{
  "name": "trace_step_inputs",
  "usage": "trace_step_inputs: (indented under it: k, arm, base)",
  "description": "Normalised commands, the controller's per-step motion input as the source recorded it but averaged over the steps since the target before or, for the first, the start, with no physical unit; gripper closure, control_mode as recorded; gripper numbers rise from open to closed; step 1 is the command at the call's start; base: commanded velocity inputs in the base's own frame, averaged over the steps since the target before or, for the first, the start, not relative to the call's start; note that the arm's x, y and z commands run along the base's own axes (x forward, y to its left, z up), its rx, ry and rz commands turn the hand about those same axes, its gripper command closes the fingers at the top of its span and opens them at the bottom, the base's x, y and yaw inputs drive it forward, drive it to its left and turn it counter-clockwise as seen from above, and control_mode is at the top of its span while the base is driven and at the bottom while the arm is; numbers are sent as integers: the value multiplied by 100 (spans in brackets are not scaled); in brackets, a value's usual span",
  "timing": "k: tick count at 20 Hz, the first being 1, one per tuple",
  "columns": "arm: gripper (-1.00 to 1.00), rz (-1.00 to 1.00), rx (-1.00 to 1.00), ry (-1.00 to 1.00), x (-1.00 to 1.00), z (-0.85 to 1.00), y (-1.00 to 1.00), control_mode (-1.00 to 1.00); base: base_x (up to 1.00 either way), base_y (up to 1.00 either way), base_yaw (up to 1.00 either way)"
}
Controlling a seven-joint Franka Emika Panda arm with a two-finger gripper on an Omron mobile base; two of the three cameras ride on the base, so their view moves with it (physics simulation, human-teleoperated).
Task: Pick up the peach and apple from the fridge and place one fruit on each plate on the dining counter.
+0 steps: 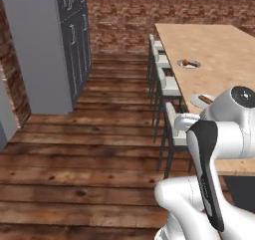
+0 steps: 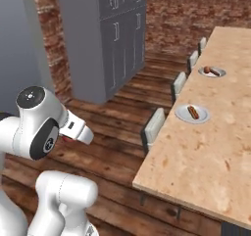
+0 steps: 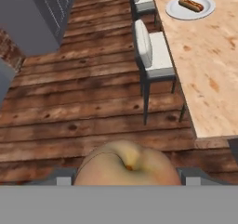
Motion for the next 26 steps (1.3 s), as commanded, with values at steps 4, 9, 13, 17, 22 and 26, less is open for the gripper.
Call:
trace_step_inputs:
  k: [4, 9, 13, 17, 22, 26]
  arm:
    - [100, 0, 0, 0, 0, 0, 0, 100]
    - [100, 0, 0, 0, 0, 0, 0, 100]
    - [100, 0, 0, 0, 0, 0, 0, 100]
    - [100, 0, 0, 0, 0, 0, 0, 100]
    - [100, 0, 0, 0, 0, 0, 0, 100]
    - [100, 0, 0, 0, 0, 0, 0, 100]
  base:
    - [50, 35, -45]
    - [48, 27, -45]
    - [43, 29, -45]
    - [38, 39, -44]
    - [29, 47, -45]
    - [26, 50, -46]
